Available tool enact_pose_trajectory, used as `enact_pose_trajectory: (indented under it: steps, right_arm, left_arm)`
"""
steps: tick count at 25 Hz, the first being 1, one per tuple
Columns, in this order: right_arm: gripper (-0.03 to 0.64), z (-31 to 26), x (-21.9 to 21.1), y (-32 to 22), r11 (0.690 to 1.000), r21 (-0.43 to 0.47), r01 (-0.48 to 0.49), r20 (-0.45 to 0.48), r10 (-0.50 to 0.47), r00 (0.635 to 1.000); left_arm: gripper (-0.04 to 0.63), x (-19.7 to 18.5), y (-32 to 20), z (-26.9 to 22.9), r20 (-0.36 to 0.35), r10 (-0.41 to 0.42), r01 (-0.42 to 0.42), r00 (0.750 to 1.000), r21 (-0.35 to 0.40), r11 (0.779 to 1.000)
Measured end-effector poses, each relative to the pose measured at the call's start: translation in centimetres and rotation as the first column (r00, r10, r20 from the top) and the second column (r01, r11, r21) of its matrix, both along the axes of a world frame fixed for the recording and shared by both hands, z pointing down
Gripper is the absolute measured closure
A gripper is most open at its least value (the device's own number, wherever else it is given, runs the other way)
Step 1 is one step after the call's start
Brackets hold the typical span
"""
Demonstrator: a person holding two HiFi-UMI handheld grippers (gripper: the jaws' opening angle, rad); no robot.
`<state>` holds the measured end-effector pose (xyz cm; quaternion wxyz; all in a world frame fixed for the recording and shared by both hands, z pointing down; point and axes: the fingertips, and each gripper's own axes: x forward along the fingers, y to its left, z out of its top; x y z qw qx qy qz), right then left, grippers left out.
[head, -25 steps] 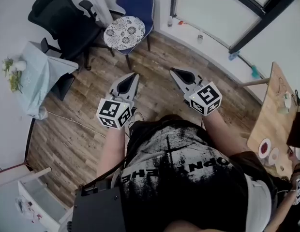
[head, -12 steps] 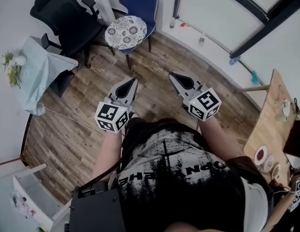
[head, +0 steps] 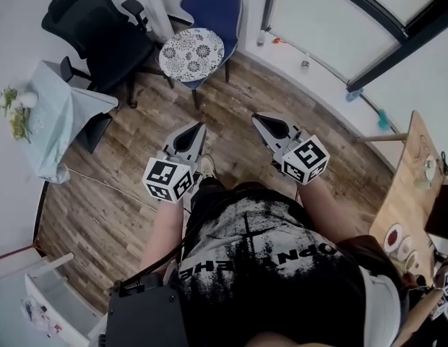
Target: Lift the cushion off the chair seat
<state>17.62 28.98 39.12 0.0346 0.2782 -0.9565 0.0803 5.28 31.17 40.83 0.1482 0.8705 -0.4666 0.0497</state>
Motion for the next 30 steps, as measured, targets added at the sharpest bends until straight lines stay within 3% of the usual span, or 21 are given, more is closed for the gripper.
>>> enact_pose_trajectory:
  steps: [10,15,21,30]
  right_arm:
    - [0.609,0.5,-6.3,-7.8,0.999,-0.028,-0.042,-0.005,0.042,0.999]
    - [0.609,0.6,-10.4,-11.2,0.998,-0.029,-0.053,-0.022,0.053,0.998]
    - [0.609,0.2,-14.9,-14.6,0.998,-0.029,-0.057,-0.005,0.057,0.998]
    - [0.609,0.8,-19.5,-18.1,0.998,0.022,-0.063,-0.062,0.065,0.996]
  left_arm:
    - [0.581,-5.6,-8.7,0.2,-0.043,0.064,-0.064,0.997,-0.017,0.998]
    - [0.581,-8.8,-12.3,0.0,-0.024,0.099,-0.099,0.995,0.0,0.995]
    - [0.581,-13.6,-15.5,-0.1,0.031,0.085,-0.086,0.996,0.044,0.995]
    - [0.581,-18.4,-18.8,0.3,0.002,0.078,-0.078,0.997,0.047,0.996]
